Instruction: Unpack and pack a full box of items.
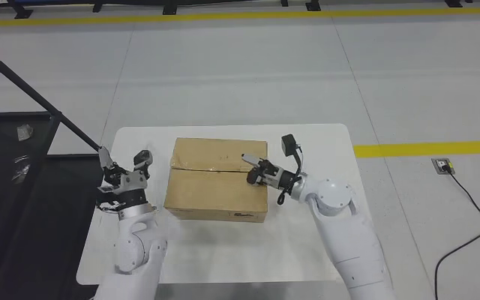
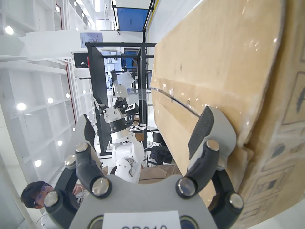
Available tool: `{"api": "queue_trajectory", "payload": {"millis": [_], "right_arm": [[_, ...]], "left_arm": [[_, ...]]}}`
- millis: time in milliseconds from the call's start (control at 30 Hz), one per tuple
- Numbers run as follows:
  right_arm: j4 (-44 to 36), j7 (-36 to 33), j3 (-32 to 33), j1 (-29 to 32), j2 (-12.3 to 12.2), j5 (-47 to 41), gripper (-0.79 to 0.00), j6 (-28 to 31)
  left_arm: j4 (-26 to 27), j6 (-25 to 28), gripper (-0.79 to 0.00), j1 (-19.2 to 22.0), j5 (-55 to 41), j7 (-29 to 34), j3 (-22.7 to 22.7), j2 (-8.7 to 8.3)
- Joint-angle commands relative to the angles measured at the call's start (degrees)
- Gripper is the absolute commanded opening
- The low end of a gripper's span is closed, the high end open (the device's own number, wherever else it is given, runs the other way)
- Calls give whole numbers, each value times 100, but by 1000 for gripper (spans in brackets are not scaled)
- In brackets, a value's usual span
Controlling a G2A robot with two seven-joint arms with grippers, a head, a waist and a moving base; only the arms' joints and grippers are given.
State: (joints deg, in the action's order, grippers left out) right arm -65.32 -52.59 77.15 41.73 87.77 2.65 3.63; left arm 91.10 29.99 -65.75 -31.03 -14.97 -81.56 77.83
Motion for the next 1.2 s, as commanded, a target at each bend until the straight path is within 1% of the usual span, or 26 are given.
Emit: {"api": "queue_trajectory", "payload": {"millis": [0,167,267,333,367,467,600,700,933,1067,1167], "right_arm": [[-137,-11,-31,80,-21,56,0,-65],[-271,117,-86,203,-60,108,0,-169],[-235,209,-99,225,-81,109,0,-197],[-287,410,-89,265,-88,81,0,-132],[-346,364,-90,301,-93,-12,0,-64],[-590,155,-10,446,-126,-334,0,190],[-876,378,61,605,-147,-600,0,372],[-938,604,80,633,-150,-788,0,441],[-598,950,-73,413,-150,-808,0,334],[-216,1435,-227,200,-125,-640,0,138],[68,1339,-327,34,-114,-719,0,-131]], "left_arm": [[-31,140,0,2,415,-204,133,36],[-123,376,0,70,1232,-721,493,145],[-231,482,0,147,1842,-1202,706,226],[-300,486,0,202,2042,-1410,829,277],[-324,497,0,216,2110,-1468,870,297],[-336,542,0,204,2221,-1535,922,339],[-354,539,0,192,2325,-1573,921,381],[-362,551,0,182,2419,-1602,921,413],[-511,537,0,235,2905,-1707,976,491],[-661,502,0,330,3157,-1744,1062,545],[-796,463,0,411,3347,-1798,1132,588]]}}
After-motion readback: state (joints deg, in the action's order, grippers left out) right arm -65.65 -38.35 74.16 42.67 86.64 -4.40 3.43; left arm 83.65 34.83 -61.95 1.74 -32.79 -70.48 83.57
